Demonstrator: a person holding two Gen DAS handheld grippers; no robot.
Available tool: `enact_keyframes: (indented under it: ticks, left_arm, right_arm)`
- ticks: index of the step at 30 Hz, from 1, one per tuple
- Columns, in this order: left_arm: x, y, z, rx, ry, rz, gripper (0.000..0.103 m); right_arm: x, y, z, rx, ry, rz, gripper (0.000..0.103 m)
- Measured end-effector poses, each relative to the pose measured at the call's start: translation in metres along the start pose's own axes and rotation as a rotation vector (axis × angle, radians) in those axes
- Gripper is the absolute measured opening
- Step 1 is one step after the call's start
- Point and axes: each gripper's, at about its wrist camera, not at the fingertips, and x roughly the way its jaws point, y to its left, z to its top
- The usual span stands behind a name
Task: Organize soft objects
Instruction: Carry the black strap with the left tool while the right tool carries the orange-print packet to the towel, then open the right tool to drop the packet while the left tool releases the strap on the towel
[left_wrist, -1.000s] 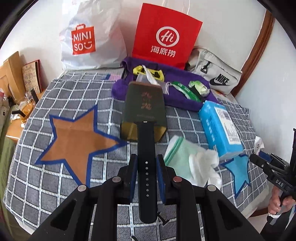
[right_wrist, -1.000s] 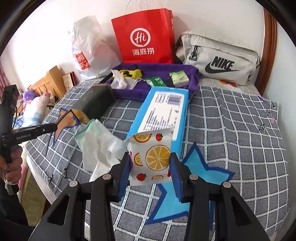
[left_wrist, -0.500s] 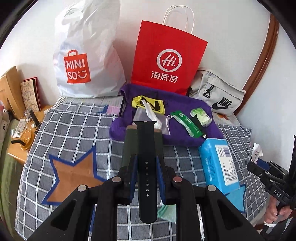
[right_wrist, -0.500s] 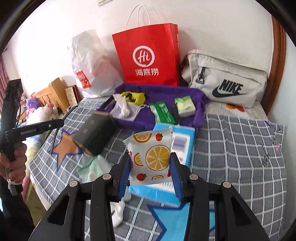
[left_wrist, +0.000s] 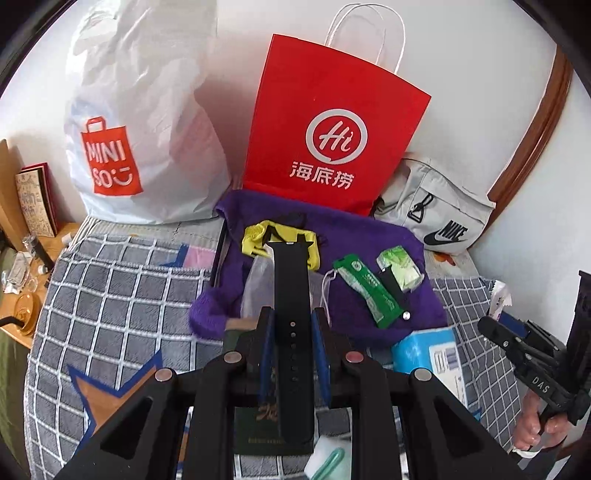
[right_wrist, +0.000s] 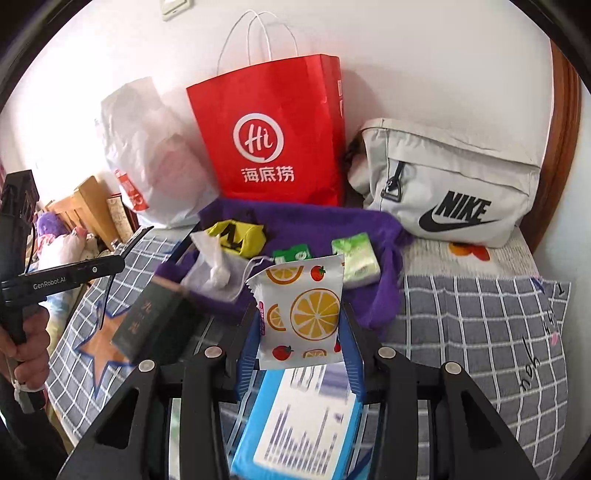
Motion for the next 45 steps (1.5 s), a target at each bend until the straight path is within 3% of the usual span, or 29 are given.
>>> enact_keyframes:
  ticks: [9,23,33,37,45]
  left_arm:
    - [0.034,0.003,0.036,-0.023,0.015,0.004,0.020]
    - [0.095,0.017,0.062,-0.068,0.085,0.017,0.020]
    - [0.130,0.024,0.056,-0.059,0.140,0.042,0.020]
    - [0.139,0.026,0.052,-0.073,0.153,0.008,0.020]
    - [0.150,0.027,0.045,-0.065,0.179,0.010,0.020]
  right_arm:
    - [0.045,-0.010,0.023,0.020,0.037,-0.001,0.041]
    - [0.122,-0.013,0.042,0.003,0.163,0.016,0.044]
    - [0.154,-0.008,0.038,-0.036,0.231,0.006,0.045]
    - [0.158,-0.006,0.038,-0.054,0.244,0.004,0.045]
    - [0.169,-0.009,0.037,-0.035,0.259,0.036,0.048]
